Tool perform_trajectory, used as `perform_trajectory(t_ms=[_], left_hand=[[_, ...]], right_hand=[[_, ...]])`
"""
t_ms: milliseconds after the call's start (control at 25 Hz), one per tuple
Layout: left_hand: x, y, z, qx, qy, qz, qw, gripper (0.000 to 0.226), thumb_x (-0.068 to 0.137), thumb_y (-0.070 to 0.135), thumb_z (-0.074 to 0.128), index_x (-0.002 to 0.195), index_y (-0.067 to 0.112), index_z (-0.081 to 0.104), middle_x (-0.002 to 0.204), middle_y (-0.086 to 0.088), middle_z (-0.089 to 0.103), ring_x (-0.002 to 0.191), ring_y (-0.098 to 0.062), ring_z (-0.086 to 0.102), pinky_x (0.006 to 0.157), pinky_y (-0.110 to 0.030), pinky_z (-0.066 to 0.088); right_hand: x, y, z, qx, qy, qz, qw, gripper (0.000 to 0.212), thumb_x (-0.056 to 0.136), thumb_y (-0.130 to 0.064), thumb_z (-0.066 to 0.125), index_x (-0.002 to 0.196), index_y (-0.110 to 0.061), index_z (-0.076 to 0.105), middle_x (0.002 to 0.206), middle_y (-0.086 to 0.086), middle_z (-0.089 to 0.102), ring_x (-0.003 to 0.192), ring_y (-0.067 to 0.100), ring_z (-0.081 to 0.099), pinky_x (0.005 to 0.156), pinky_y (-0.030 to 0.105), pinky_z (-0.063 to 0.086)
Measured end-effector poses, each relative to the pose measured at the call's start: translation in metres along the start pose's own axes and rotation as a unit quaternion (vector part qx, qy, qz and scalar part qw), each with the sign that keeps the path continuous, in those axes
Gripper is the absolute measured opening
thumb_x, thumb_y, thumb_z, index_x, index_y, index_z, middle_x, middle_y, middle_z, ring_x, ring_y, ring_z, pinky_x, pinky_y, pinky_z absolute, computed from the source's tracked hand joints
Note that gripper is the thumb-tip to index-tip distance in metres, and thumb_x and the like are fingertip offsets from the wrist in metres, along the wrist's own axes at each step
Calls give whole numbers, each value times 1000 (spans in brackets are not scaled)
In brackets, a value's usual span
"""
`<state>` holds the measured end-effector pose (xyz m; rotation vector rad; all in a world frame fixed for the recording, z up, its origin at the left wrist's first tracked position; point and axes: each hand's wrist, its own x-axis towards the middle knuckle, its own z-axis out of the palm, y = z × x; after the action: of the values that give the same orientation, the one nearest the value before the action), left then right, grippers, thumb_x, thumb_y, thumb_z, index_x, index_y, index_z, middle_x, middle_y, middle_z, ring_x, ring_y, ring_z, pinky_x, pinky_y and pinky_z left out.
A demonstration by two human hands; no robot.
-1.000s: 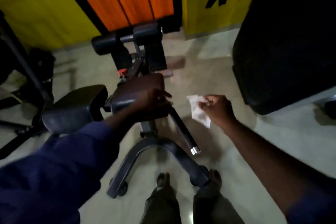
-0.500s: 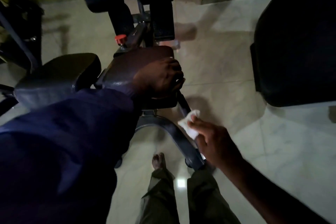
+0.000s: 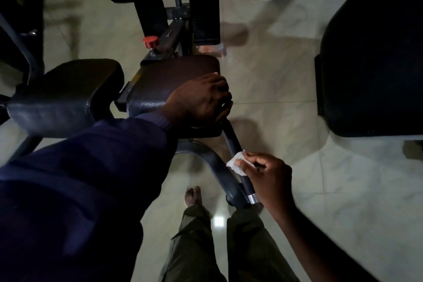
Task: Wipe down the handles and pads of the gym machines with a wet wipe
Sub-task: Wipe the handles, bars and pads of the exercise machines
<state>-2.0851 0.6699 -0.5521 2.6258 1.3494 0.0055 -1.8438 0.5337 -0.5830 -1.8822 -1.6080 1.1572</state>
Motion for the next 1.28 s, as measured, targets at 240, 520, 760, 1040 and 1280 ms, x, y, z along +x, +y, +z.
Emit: perform_trajectory(t_ms=[240,520,760,1040,1280], left_hand=[[3,4,-4,-8,-12,-10,1000,46,106,42,37,86,15,68,97,-9,65,108,-31,60,108,-39,38],[2,7,-5,-33,20,-26,999,43,102,42,39,81,18,66,92,-4,64,97,-28,62,96,-40,48],[-5,10,3,-12,79,-39,996,36,99,40,43,78,19,63,92,-4,65,92,-30,63,76,-38,45],[-6,14,-1,7,87,-34,996,35,99,39,45,76,20,63,88,-3,64,90,-29,63,81,-38,45],[-5,10,4,5,81,-25,996,39,102,42,42,78,19,64,91,-3,64,95,-25,61,78,-34,42]], right_hand=[[63,-39,36,-53,42,-51,996,14,83,-17,74,69,-11,72,69,10,74,54,19,60,53,18,31],[7,-6,-4,-89,-11,-148,985,17,91,-30,79,101,-17,82,91,1,79,77,8,72,72,2,42],[54,-21,13,-157,12,-219,963,4,85,-11,81,88,-12,79,91,8,64,80,17,61,72,9,35],[-22,10,-20,-163,-61,-327,929,16,94,-17,66,102,-20,79,97,-4,71,94,19,63,83,22,49],[70,-26,22,-158,-29,-270,949,12,87,-13,78,97,-15,71,90,4,66,86,29,63,74,43,55]])
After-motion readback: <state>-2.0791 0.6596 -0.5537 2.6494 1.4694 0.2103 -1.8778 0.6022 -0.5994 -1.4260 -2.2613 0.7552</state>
